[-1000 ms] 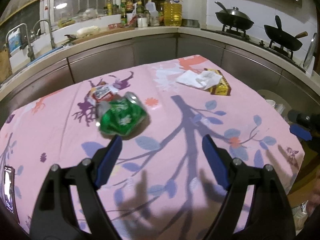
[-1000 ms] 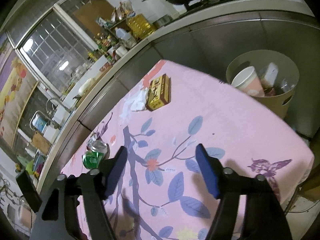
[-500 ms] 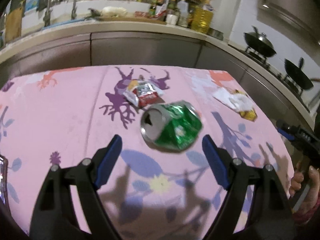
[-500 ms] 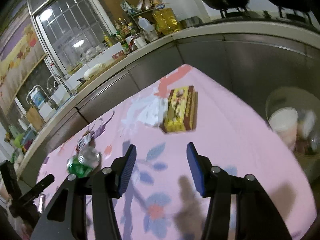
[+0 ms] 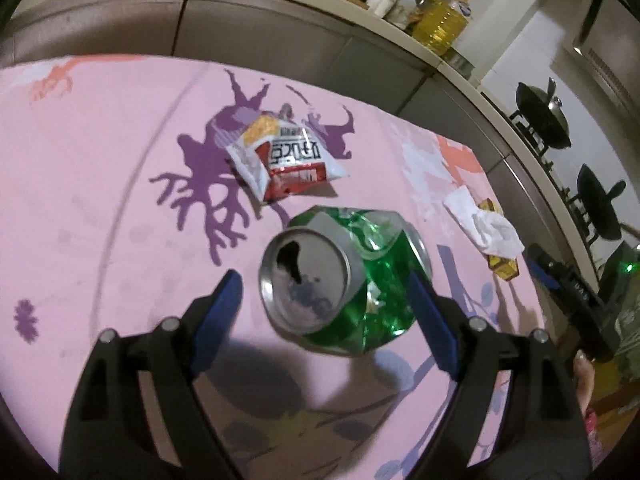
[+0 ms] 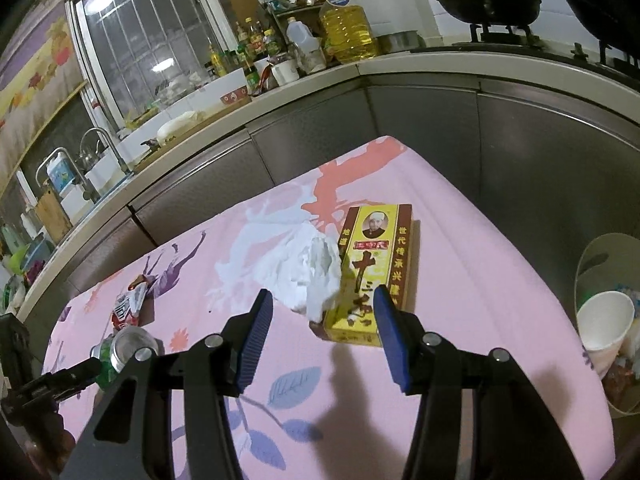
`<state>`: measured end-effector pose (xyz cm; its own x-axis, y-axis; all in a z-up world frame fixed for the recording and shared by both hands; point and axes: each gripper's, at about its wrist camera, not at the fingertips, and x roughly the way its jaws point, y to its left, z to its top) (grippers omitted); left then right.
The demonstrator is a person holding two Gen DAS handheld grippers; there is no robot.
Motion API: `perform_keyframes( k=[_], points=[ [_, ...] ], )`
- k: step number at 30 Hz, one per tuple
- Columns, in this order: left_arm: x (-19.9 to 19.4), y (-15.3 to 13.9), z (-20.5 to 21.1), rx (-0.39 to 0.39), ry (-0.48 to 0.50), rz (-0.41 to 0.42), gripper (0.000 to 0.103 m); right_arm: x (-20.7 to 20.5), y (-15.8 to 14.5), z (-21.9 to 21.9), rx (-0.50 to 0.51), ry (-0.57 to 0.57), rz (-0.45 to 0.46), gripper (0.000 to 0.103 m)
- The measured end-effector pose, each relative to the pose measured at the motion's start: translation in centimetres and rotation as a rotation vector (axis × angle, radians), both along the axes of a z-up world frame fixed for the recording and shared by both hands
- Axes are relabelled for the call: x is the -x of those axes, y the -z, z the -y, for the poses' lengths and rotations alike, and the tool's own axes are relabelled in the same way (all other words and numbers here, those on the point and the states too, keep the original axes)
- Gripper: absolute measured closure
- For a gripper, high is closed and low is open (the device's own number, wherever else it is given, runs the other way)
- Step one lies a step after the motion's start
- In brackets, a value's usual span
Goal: Collect trash
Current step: 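Grasp the crushed green can with the left tool and lift it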
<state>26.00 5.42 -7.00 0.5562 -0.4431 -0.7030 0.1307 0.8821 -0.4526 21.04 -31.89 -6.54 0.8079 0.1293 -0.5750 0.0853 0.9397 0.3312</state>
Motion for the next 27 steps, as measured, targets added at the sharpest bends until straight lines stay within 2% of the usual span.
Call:
perform_keyframes(
  k=[5, 8, 9, 10, 11, 13, 18, 22, 27],
  points=[
    [-1.1, 0.7, 0.5, 0.000, 0.005, -0.002, 0.023, -1.1, 0.1, -0.4, 0.027, -0.016, -0.004, 0.053],
    [-1.2, 1.0, 0.7, 0.012, 0.023, -0.002, 0.048, -1.9, 0.4, -0.7, 0.039, -0.032, -0.011, 0.053],
    [-1.2, 1.1, 0.6, 0.028, 0.027, -0.003, 0.049, -2.1, 0.5, -0.9, 0.046, -0.047, -0.013, 0.058],
    [-1.0, 1.1, 0.6, 0.028, 0.026, 0.000, 0.049, -2.4, 0.5, -1.3, 0.057, -0.072, -0.015, 0.083],
    [-0.8, 0.9, 0.6, 0.023, 0.029, 0.007, 0.049, -2.5, 0.5, -1.7, 0.066, -0.090, -0.023, 0.094],
    [0.0, 0.3, 0.6, 0.019, 0.042, 0.030, 0.049, -2.2, 0.4, -2.2, 0.064, -0.110, -0.016, 0.101],
    [2.6, -1.9, -0.1, 0.044, 0.052, 0.091, 0.049, 0.9, -1.4, -3.7, 0.077, -0.156, 0.061, 0.103],
    [4.7, -3.8, -0.2, 0.061, 0.073, 0.127, 0.049, 3.9, -2.8, -3.9, 0.033, -0.173, 0.103, 0.103],
    [6.3, -5.9, 1.6, 0.076, 0.123, 0.157, 0.049, 8.9, -4.6, -1.8, -0.043, -0.127, 0.164, 0.103]
  ],
)
